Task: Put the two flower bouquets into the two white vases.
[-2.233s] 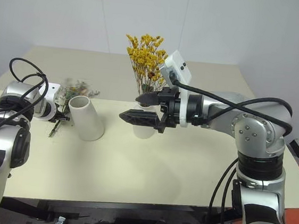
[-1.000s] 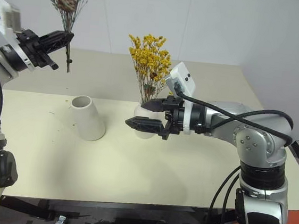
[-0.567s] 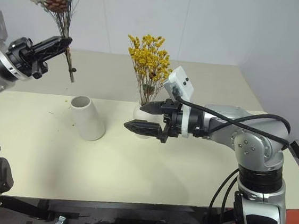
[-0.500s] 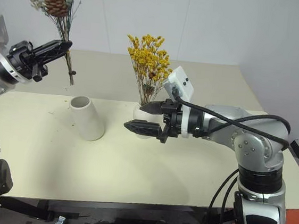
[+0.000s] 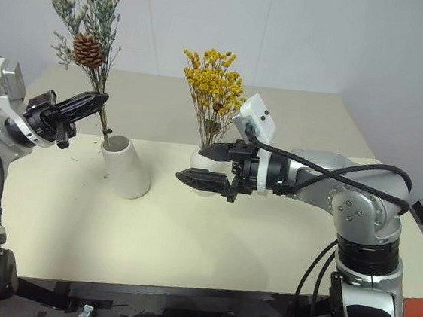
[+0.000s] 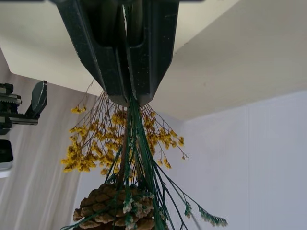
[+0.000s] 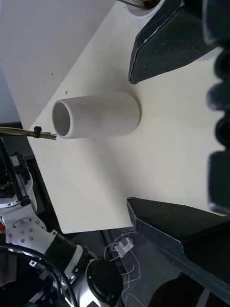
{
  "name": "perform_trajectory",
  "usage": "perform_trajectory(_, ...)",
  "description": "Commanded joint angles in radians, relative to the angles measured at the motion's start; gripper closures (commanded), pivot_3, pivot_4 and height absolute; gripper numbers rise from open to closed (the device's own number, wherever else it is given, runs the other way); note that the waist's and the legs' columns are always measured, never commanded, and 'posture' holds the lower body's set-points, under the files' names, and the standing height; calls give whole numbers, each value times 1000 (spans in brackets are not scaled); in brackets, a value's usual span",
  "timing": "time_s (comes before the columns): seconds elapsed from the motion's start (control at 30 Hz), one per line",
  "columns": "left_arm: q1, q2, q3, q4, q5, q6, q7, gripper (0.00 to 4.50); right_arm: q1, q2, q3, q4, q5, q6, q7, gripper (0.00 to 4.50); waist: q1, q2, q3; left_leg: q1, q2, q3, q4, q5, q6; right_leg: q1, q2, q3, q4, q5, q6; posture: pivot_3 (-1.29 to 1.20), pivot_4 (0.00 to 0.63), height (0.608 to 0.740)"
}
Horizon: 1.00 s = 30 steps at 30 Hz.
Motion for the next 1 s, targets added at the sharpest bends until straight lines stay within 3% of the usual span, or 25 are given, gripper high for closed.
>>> perform_trajectory(0.03,-15,-1,-6,-18,6,-29,11,4480,-5,-3,-31,-30,10,-25,-2,0,0,0,0,0,0,0,0,0,0,0,0,0,0,0,0,0,150,740)
perform_trajectory(0.3,-31,-33,-40,18,74,-98,78,4480,-2,-5,-39,-39,20,-19,-10,0,-1,0,0,0,0,0,0,0,0,0,0,0,0,0,0,0,150,740)
perform_trajectory(0.77,20,-9,-78,43,126,-129,43,4480,6,-11,-43,-46,33,-16,-29,0,-2,0,0,0,0,0,0,0,0,0,0,0,0,0,0,0,150,740)
perform_trajectory(1.0,63,-6,-78,-6,135,-113,78,2554,4,-15,-43,-44,37,-17,-26,0,-2,0,0,0,0,0,0,0,0,0,0,0,0,0,0,0,150,740)
